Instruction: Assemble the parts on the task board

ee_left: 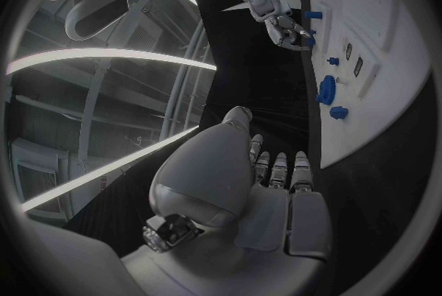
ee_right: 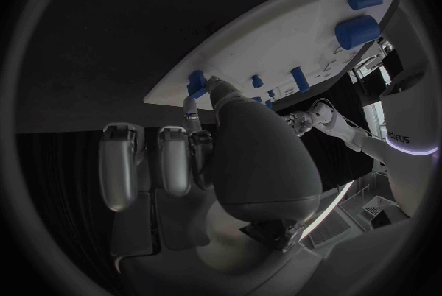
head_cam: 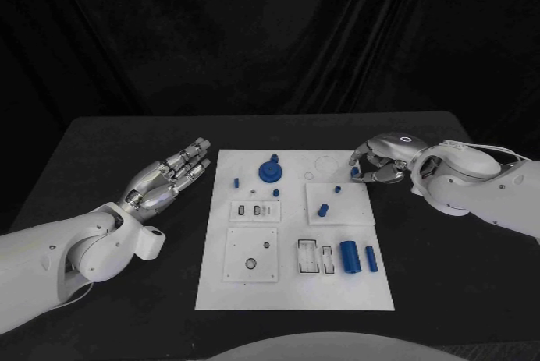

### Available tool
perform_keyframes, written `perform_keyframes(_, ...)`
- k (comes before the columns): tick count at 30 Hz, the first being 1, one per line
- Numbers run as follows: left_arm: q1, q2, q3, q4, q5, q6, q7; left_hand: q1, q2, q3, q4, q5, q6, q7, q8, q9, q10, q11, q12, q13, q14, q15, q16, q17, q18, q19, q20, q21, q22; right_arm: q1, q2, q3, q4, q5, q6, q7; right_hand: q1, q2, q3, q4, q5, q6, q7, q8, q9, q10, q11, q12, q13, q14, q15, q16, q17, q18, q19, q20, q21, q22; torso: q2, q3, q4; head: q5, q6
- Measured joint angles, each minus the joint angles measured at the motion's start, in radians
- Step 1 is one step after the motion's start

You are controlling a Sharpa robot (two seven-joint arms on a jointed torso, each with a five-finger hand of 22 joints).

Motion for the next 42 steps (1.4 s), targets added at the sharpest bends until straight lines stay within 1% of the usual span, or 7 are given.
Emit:
perform_keyframes(12, 0.000, 0.000, 0.000, -0.002, 0.000, 0.006, 0.000, 0.008, 0.000, 0.003, -0.003, 0.000, 0.000, 0.000, 0.000, 0.000, -0.004, 0.003, 0.000, 0.000, 0.000, 0.000, 0.000, 0.000, 0.000, 0.000, 0.000, 0.000, 0.000, -0.013, 0.003, 0.000, -0.005, -0.008, 0.002, -0.007, 0.003, -0.003, -0.004, -0.009, -0.016, 0.004, -0.003, 0.044, 0.036, 0.000, 0.000, 0.000, 0.000, 0.000, 0.000, 0.000, 0.000, 0.000, 0.000, 0.000, -0.005, 0.000, 0.000, 0.0003, 0.0001, 0.003, -0.002)
perform_keyframes(14, 0.000, 0.000, 0.000, -0.002, 0.000, 0.007, 0.000, 0.008, 0.000, 0.003, -0.003, 0.000, 0.000, 0.000, 0.000, 0.000, -0.004, 0.004, 0.000, 0.000, 0.000, 0.000, 0.000, 0.000, 0.000, 0.000, 0.000, 0.000, 0.000, -0.013, 0.003, 0.000, -0.006, -0.010, 0.001, -0.008, 0.008, 0.003, -0.007, -0.012, -0.016, 0.003, -0.003, 0.064, 0.052, 0.000, 0.000, 0.000, 0.000, 0.000, 0.000, 0.000, 0.000, 0.000, 0.000, 0.000, -0.009, 0.000, 0.000, 0.0002, 0.0001, 0.003, -0.002)
perform_keyframes(23, 0.000, 0.002, 0.000, -0.004, 0.000, 0.012, 0.000, 0.008, 0.000, 0.003, -0.003, 0.000, 0.000, 0.000, 0.000, 0.000, -0.004, 0.004, 0.000, 0.000, 0.000, 0.000, 0.000, 0.000, 0.000, 0.000, 0.000, 0.000, 0.000, -0.015, 0.004, 0.000, -0.006, -0.014, -0.023, -0.009, 0.036, 0.030, 0.003, -0.035, 0.035, -0.006, -0.007, 0.211, 0.161, 0.000, -0.007, 0.000, 0.000, 0.001, -0.006, -0.007, 0.000, 0.000, 0.002, -0.002, -0.020, 0.000, 0.000, 0.0002, 0.0000, 0.002, -0.004)
perform_keyframes(27, 0.000, 0.003, 0.000, -0.006, 0.000, 0.014, 0.000, 0.008, 0.000, 0.007, -0.007, 0.000, 0.000, 0.000, 0.000, 0.000, -0.004, 0.003, 0.000, 0.000, -0.004, 0.004, 0.000, 0.000, 0.000, 0.000, 0.000, 0.000, 0.000, -0.015, 0.005, 0.000, -0.006, -0.016, -0.045, -0.007, 0.044, 0.038, 0.014, -0.046, 0.042, 0.002, -0.020, 0.245, 0.175, 0.000, -0.007, 0.000, 0.000, 0.001, -0.006, -0.008, 0.000, 0.000, 0.004, -0.004, -0.028, 0.000, 0.000, 0.0002, -0.0001, 0.003, -0.004)
perform_keyframes(35, -0.001, 0.003, 0.000, -0.006, 0.000, 0.017, 0.000, 0.008, 0.000, 0.010, -0.004, 0.000, 0.000, 0.000, 0.000, 0.000, -0.004, 0.003, 0.000, 0.000, -0.004, 0.004, 0.000, 0.000, 0.000, 0.004, 0.004, 0.000, 0.000, -0.015, 0.007, 0.000, 0.005, -0.013, -0.083, -0.004, 0.056, 0.050, 0.020, -0.057, 0.051, 0.011, -0.014, 0.257, 0.175, 0.000, -0.007, 0.000, 0.000, 0.001, -0.006, -0.012, 0.000, 0.000, 0.004, -0.004, -0.032, 0.000, 0.000, 0.0002, -0.0001, 0.008, -0.004)
perform_keyframes(39, -0.001, 0.002, 0.000, -0.006, 0.000, 0.018, 0.000, 0.008, 0.000, 0.010, -0.004, 0.000, 0.000, 0.000, 0.000, 0.000, -0.004, 0.003, 0.000, 0.000, -0.004, 0.004, 0.000, 0.000, 0.000, 0.004, 0.004, 0.000, 0.000, -0.014, 0.003, 0.000, 0.043, -0.009, -0.095, -0.005, 0.057, 0.051, 0.020, -0.057, 0.056, 0.011, -0.014, 0.257, 0.174, 0.000, -0.007, 0.000, 0.000, 0.001, -0.006, -0.012, 0.000, 0.000, 0.004, -0.004, -0.032, 0.000, 0.000, 0.0001, -0.0001, 0.009, -0.003)
perform_keyframes(42, -0.001, 0.002, 0.000, -0.005, 0.000, 0.019, 0.000, 0.008, 0.000, 0.010, -0.004, 0.000, 0.000, 0.000, 0.000, 0.000, -0.004, 0.003, 0.000, 0.000, -0.004, 0.004, 0.000, 0.000, 0.000, 0.004, 0.004, 0.000, 0.000, 0.003, 0.006, -0.002, 0.076, -0.006, -0.097, -0.007, 0.057, 0.051, 0.020, -0.057, 0.058, 0.011, -0.014, 0.257, 0.174, 0.000, -0.007, 0.000, 0.000, 0.001, -0.006, -0.012, 0.000, 0.000, 0.004, -0.004, -0.032, 0.000, 0.000, 0.0001, -0.0001, 0.010, -0.003)
